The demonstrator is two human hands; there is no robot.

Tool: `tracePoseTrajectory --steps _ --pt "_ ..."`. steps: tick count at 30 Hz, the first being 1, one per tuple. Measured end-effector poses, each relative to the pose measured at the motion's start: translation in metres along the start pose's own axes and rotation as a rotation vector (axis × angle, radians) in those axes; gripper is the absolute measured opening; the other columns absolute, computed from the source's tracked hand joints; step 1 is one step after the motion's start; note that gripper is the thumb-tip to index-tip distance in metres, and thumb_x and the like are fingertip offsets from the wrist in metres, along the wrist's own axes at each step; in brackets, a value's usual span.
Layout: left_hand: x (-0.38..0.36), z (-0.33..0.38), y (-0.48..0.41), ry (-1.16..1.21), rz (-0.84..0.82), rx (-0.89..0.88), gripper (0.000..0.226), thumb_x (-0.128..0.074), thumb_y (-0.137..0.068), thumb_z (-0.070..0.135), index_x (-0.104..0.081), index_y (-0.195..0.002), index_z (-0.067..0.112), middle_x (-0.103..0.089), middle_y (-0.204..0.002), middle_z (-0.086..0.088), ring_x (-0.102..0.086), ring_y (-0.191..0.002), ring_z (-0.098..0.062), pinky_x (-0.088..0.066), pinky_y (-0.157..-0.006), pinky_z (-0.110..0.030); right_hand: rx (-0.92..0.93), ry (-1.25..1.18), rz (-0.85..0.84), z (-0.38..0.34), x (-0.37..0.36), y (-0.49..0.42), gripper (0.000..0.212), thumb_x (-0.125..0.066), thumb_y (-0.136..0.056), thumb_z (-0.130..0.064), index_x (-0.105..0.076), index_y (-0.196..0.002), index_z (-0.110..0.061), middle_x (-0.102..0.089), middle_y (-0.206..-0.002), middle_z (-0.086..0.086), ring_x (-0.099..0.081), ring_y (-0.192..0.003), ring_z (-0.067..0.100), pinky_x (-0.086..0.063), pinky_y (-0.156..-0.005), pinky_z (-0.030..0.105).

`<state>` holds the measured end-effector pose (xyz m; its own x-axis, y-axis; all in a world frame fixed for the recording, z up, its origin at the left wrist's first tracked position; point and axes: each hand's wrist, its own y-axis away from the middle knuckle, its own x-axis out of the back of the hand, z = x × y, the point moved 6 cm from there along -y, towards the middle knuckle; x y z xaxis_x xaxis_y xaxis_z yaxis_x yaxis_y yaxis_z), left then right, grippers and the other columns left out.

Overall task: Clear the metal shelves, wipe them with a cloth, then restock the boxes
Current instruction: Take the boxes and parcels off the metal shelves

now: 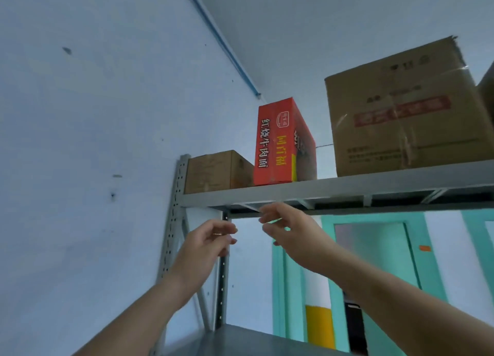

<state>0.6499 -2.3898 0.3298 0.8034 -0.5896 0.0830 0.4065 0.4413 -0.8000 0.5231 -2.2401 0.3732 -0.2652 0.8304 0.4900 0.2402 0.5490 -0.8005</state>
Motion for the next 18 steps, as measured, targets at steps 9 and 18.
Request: tracePoseTrajectory --steps 9,18 --pt "0.043 -0.068 -0.148 -0.186 0.158 -0.047 0.014 -0.060 -0.097 0.013 -0.069 -0.102 0.023 -0.070 -0.106 0.005 -0.067 -0.103 -0.015 -0.055 -0.088 -0.032 0.114 0.012 -0.004 0.037 -0.056 -0.162 0.028 -0.057 -0.103 -0.026 -0.057 -0.131 -0.028 -0.064 -0.112 -0.013 -0.061 -0.102 0.005 -0.051 -0.080 0.021" --pt "0.093 -0.148 -0.279 -0.254 0.244 -0.135 0.012 -0.052 -0.102 0.023 -0.062 -0.110 0.022 -0.060 -0.104 0.012 -0.055 -0.095 -0.003 -0.045 -0.078 -0.022 0.226 0.404 0.115 0.049 -0.121 -0.274 0.046 -0.056 -0.103 -0.027 -0.045 -0.147 -0.021 -0.047 -0.145 -0.001 -0.053 -0.124 0.017 -0.044 -0.095 0.023"
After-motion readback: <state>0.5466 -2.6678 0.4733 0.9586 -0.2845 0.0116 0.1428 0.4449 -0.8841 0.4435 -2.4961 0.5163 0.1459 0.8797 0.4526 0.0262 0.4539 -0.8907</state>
